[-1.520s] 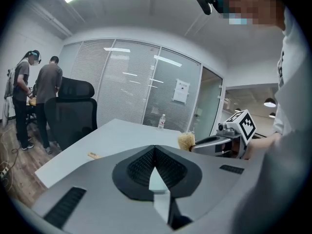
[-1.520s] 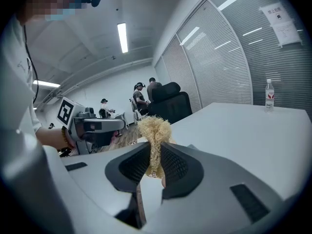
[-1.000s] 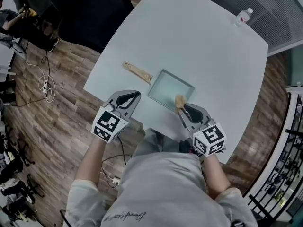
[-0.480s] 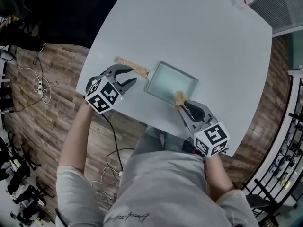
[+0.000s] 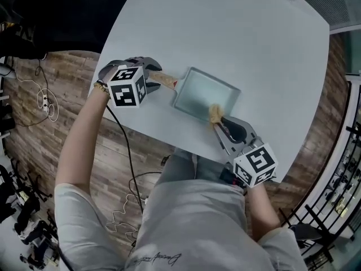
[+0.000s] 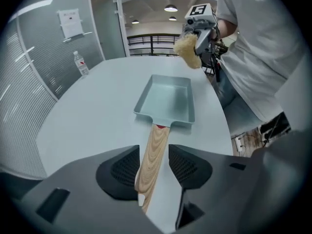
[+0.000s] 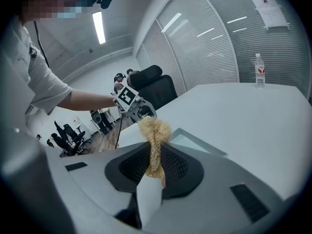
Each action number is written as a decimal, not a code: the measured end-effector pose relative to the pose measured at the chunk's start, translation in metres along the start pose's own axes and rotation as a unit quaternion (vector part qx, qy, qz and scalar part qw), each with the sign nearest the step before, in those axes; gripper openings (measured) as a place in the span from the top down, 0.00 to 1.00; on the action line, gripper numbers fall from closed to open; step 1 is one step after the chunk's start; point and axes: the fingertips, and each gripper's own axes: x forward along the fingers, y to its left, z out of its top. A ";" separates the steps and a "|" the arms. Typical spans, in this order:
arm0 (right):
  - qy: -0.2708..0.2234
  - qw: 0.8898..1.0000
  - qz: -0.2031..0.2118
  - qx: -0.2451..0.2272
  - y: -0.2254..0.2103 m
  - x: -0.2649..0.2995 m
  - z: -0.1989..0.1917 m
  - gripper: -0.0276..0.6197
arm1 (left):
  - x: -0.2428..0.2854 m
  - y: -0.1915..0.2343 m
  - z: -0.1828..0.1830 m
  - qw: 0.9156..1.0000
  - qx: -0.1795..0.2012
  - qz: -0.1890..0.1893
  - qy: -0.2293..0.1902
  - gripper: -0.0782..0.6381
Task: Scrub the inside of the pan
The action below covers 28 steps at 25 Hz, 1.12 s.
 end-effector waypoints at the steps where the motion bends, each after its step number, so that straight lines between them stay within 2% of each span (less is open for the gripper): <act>1: 0.000 1.000 -0.001 0.001 0.000 0.000 0.000 0.84 | 0.003 -0.001 -0.001 1.000 0.012 -0.011 0.010 0.62; 6: -0.002 1.000 -0.005 0.010 -0.003 -0.005 0.000 0.84 | 0.022 -0.006 -0.005 0.994 0.068 -0.053 0.062 0.62; 9: -0.002 1.000 -0.006 0.016 -0.003 -0.006 0.000 0.84 | 0.028 -0.008 -0.006 0.992 0.080 -0.065 0.073 0.65; 15: 0.002 1.000 -0.006 0.009 -0.005 0.000 -0.004 0.84 | 0.028 -0.027 -0.004 0.993 0.028 -0.101 0.055 0.68; 19: 0.024 0.999 -0.012 -0.026 -0.017 -0.002 -0.009 0.84 | 0.029 -0.044 0.008 0.995 -0.018 -0.083 0.049 0.68; 22: 0.057 0.996 -0.001 -0.066 -0.033 0.008 -0.015 0.84 | 0.034 -0.052 0.016 0.995 -0.046 -0.070 0.046 0.68; 25: 0.098 0.987 -0.004 -0.125 -0.043 0.028 -0.013 0.84 | 0.035 -0.059 0.015 0.995 -0.068 -0.059 0.045 0.68; 28: 0.145 0.968 -0.006 -0.205 -0.045 0.048 -0.012 0.84 | 0.033 -0.069 0.016 0.994 -0.088 -0.053 0.045 0.68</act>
